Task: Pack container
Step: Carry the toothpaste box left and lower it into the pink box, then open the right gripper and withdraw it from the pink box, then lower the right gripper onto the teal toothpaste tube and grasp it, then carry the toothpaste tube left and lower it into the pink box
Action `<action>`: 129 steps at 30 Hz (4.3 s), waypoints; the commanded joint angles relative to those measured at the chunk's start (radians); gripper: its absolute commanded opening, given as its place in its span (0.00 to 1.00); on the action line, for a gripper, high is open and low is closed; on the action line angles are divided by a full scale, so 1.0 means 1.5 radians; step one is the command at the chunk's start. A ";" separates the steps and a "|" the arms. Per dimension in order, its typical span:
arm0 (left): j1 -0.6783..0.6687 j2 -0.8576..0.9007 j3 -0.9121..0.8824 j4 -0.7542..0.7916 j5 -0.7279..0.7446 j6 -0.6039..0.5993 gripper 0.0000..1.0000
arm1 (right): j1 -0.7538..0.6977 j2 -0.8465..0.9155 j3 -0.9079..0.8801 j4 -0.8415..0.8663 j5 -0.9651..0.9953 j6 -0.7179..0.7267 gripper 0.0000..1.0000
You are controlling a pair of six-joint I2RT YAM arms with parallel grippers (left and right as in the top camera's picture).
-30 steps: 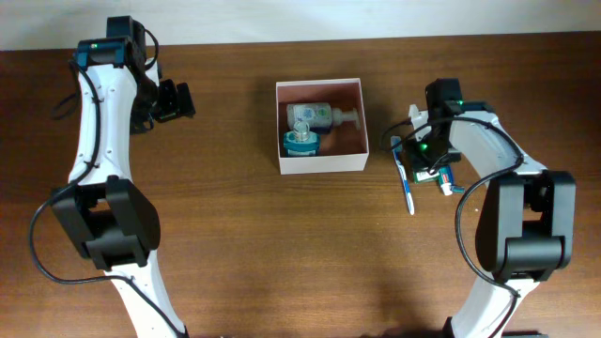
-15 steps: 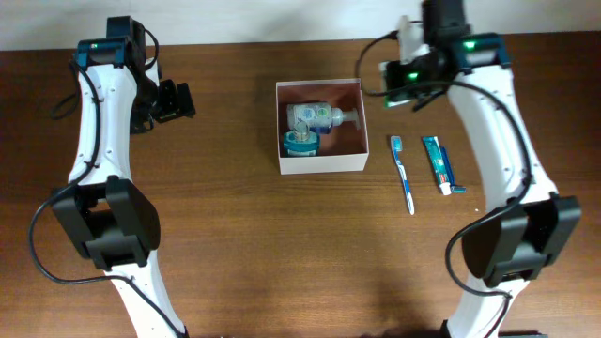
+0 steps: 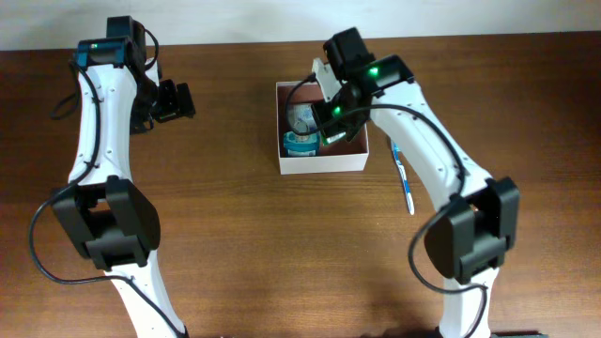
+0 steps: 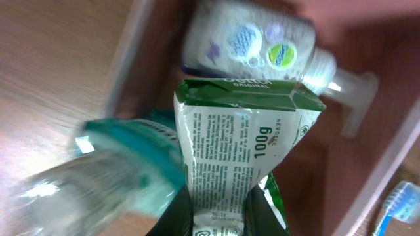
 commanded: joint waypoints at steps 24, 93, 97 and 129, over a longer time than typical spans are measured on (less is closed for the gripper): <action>0.001 -0.019 0.008 0.000 0.005 0.001 0.99 | -0.002 0.038 -0.038 0.002 0.025 0.050 0.25; 0.001 -0.019 0.008 0.000 0.005 0.001 0.99 | -0.323 -0.029 -0.378 0.161 0.100 -0.120 0.34; 0.001 -0.019 0.008 0.000 0.005 0.001 0.99 | -0.323 -0.029 -0.378 0.173 0.100 -0.120 0.31; 0.001 -0.019 0.008 0.000 0.005 0.001 0.99 | -0.122 -0.028 0.080 -0.073 0.050 -0.059 0.06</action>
